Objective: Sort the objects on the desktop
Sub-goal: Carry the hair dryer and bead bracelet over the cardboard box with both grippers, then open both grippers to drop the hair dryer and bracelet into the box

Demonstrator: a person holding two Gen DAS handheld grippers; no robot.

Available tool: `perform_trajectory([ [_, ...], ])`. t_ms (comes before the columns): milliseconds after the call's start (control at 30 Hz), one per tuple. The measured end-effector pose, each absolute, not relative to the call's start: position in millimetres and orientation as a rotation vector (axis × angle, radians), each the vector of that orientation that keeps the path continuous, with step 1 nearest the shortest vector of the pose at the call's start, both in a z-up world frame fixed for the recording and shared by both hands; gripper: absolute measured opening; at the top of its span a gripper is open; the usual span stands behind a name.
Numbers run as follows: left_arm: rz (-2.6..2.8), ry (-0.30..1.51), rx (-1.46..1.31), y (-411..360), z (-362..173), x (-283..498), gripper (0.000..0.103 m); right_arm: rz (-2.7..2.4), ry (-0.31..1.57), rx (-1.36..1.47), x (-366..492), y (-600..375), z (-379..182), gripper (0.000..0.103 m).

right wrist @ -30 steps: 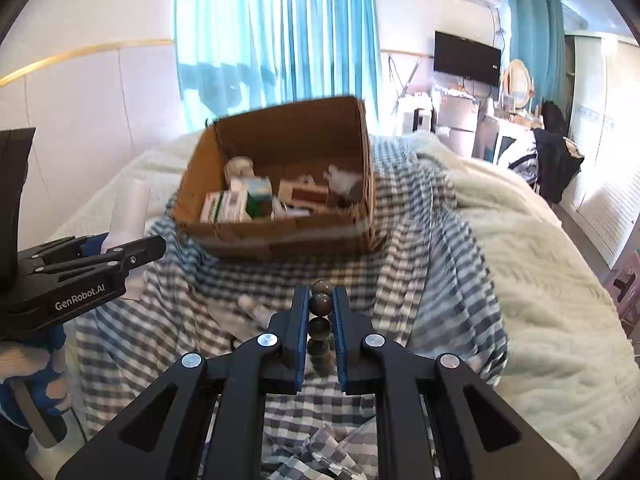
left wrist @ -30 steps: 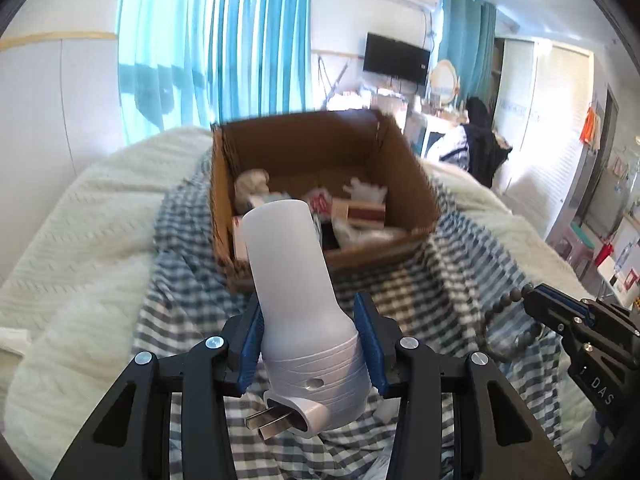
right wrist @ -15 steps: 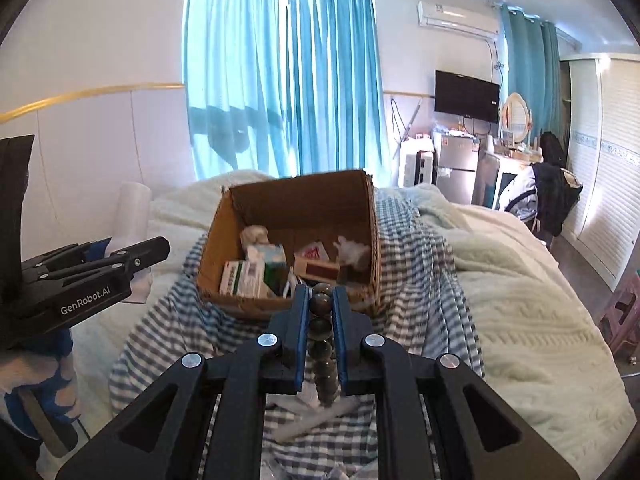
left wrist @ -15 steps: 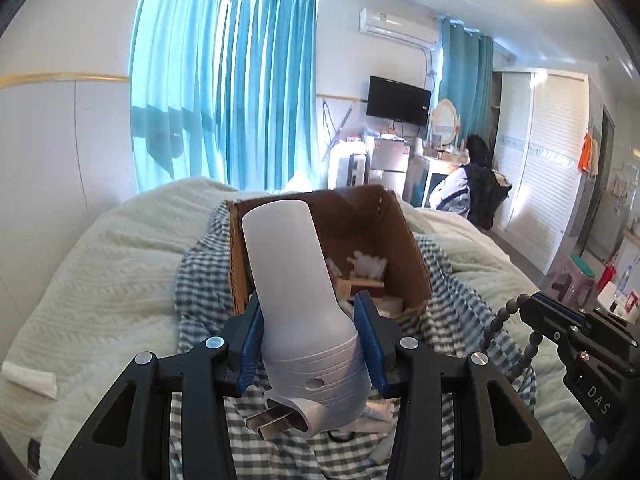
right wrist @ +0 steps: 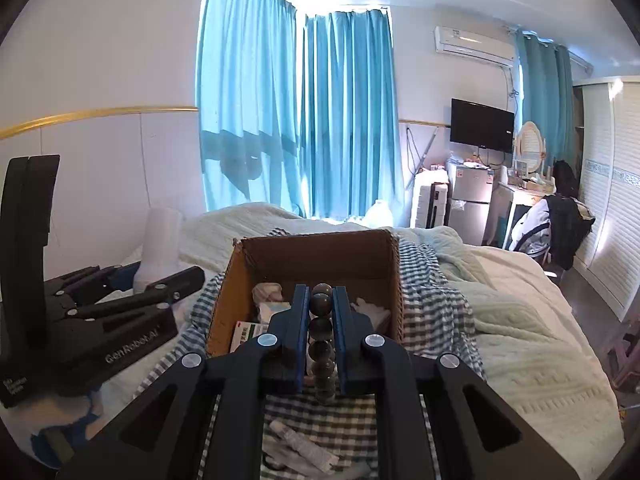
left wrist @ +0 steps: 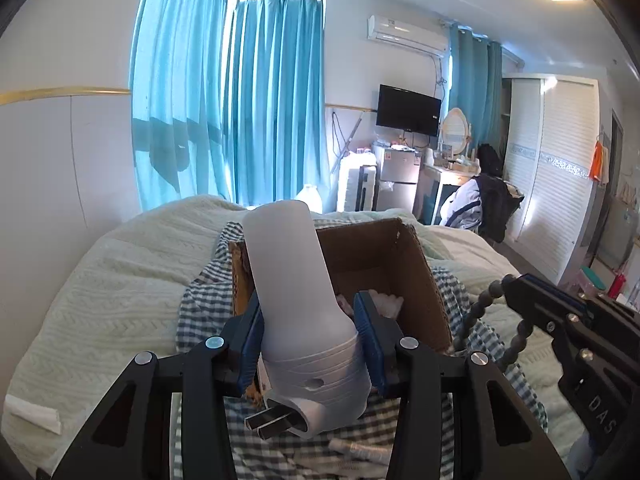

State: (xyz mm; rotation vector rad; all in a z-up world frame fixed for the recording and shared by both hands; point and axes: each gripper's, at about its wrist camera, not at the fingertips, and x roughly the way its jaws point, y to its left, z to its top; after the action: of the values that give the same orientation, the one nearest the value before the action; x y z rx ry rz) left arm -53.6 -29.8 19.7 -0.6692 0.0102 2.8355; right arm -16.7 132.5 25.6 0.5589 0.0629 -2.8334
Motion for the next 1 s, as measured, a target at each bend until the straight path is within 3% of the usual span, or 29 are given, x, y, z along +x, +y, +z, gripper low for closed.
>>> perform_trajectory([
  [300,2.826,0.033,-0.722,-22,0,-127,0.044,-2.83,0.043,0.609,-91,125,7,0.011],
  [600,2.746,0.135,-0.892,8,-64,-225,0.045,-2.8,0.03,0.779,-202,133,-43,0.011],
  [700,2.769,0.133,-0.937,15,-85,-243,0.052,-2.764,-0.005,0.893,-236,137,-70,0.011],
  [833,2.771,0.087,-0.95,12,-85,-243,0.079,-2.803,0.009,0.98,-248,147,-93,0.011],
  [1000,2.774,0.034,-0.883,-7,-57,-201,0.079,-2.855,-0.028,0.953,-210,163,-74,0.012],
])
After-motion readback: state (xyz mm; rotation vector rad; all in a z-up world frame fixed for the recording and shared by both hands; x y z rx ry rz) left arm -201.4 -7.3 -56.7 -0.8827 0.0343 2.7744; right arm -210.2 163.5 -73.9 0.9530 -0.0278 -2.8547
